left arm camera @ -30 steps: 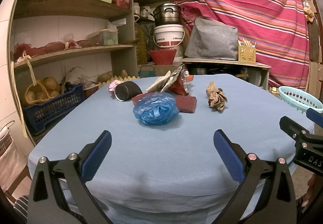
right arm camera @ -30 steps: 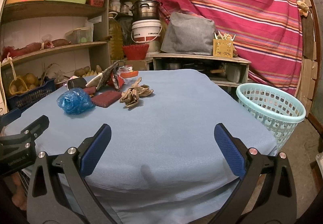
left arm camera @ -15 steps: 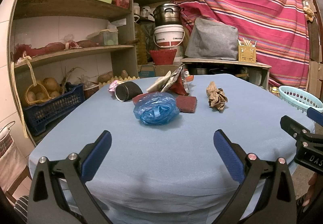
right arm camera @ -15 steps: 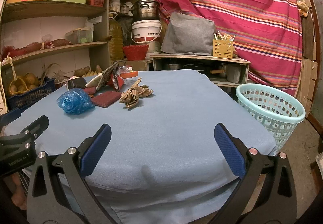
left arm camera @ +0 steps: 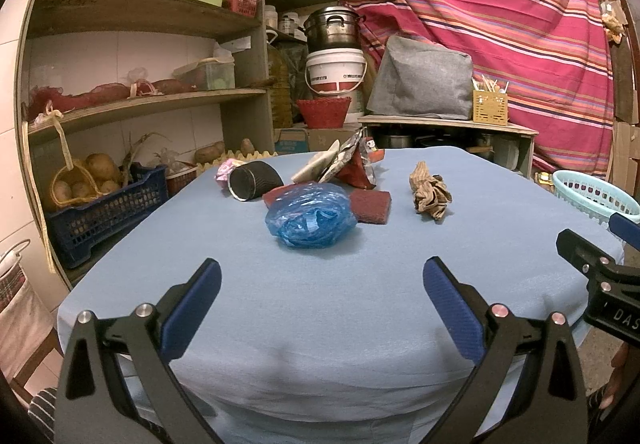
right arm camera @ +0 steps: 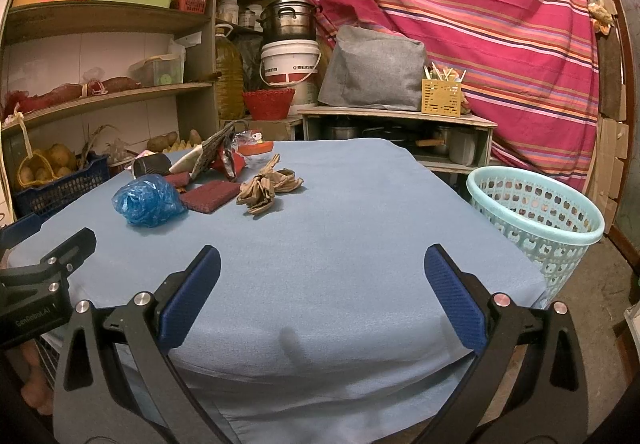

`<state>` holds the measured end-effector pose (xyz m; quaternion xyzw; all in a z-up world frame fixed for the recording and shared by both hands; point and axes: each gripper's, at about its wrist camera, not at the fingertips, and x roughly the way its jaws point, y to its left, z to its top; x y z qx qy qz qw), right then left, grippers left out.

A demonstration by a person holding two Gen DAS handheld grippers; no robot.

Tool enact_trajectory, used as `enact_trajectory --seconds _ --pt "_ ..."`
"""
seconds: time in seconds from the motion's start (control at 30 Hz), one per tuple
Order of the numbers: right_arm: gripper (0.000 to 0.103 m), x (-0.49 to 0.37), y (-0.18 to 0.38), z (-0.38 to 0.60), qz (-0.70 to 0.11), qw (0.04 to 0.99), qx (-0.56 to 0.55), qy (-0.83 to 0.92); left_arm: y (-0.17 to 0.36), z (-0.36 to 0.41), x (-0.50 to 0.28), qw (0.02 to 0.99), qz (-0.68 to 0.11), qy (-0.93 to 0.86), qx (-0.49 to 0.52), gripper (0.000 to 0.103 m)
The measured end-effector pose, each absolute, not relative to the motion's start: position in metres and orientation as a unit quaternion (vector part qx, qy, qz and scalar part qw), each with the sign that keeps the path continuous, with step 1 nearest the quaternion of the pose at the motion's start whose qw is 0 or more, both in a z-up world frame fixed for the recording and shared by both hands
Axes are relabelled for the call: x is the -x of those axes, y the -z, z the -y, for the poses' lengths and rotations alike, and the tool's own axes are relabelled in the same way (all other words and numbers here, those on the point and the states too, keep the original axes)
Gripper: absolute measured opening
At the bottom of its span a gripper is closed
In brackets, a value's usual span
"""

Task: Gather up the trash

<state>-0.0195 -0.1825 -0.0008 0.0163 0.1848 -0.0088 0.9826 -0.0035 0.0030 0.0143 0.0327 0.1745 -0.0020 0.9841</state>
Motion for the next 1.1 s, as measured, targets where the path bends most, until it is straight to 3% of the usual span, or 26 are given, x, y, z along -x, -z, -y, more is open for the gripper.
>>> enact_trajectory --seconds 0.87,1.1 --pt "0.099 0.018 -0.008 0.197 -0.170 0.984 -0.013 0.044 -0.008 -0.010 -0.002 0.981 -0.191 0.003 -0.041 0.099" --pt "0.099 -0.002 0.004 0.222 -0.216 0.973 -0.055 0.059 -0.027 -0.015 -0.038 0.978 -0.203 -0.017 -0.038 0.099"
